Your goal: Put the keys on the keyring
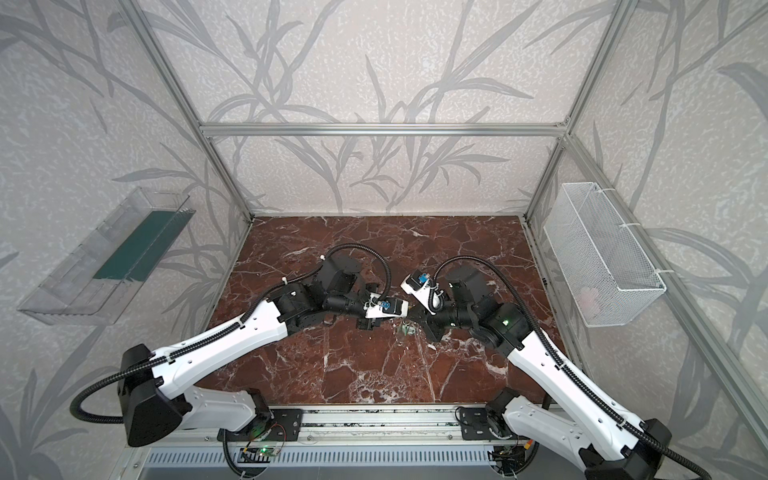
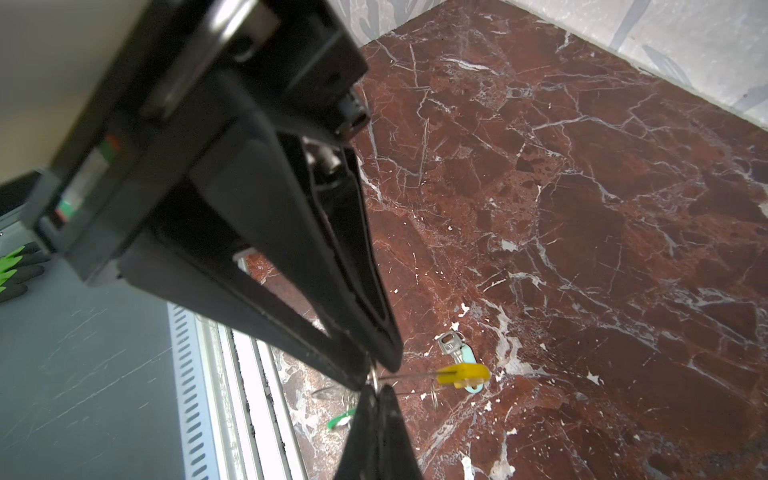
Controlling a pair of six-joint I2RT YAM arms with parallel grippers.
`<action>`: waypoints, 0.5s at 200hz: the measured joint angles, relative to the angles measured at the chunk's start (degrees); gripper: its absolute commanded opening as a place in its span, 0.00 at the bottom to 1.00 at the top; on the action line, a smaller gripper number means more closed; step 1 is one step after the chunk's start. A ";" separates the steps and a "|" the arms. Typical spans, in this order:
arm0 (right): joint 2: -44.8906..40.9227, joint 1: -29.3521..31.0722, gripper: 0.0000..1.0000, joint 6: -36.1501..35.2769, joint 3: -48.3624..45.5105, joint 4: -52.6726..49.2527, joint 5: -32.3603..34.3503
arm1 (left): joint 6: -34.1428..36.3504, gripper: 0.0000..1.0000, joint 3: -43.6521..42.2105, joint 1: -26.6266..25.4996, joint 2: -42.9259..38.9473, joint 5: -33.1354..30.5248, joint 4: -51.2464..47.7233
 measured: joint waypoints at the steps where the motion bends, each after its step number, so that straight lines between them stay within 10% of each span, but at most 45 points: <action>1: 0.00 0.00 0.00 0.00 0.00 0.00 0.00 | -0.07 0.12 0.07 0.00 0.02 0.00 -0.02; 41: -0.09 0.35 0.00 -0.24 -0.07 -0.24 0.33 | -0.11 0.00 0.90 -0.17 0.44 -0.11 -0.48; 100: -7.41 0.22 0.32 0.00 -5.95 5.16 7.93 | -6.56 0.00 -0.35 0.20 0.81 1.05 5.49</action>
